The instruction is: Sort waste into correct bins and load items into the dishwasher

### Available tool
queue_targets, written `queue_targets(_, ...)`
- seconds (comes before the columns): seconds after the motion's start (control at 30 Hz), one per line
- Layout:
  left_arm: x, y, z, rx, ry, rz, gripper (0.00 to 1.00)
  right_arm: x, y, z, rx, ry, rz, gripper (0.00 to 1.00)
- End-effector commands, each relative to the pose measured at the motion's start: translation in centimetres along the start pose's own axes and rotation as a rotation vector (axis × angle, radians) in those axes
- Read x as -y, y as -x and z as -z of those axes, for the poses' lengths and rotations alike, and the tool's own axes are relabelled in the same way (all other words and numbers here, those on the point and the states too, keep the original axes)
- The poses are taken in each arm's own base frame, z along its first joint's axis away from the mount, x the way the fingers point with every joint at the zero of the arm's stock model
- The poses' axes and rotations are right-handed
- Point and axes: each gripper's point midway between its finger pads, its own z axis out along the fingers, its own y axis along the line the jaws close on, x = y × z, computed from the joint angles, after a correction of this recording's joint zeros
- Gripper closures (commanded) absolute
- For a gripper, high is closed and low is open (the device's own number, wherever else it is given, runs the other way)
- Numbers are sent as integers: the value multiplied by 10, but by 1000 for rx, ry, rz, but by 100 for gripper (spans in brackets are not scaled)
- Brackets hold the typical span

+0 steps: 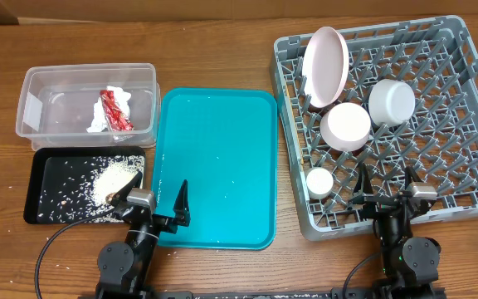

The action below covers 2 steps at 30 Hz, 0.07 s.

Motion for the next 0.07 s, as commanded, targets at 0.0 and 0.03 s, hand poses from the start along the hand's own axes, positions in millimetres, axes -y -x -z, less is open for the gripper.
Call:
queue_targets(0.0,0,0,0,5,-1,-1,0,1,0,0,10,-2,-2,0)
queue_targets(0.03,0,0,0,5,-1,-2,0,1,0,0,10,-2,-2,0)
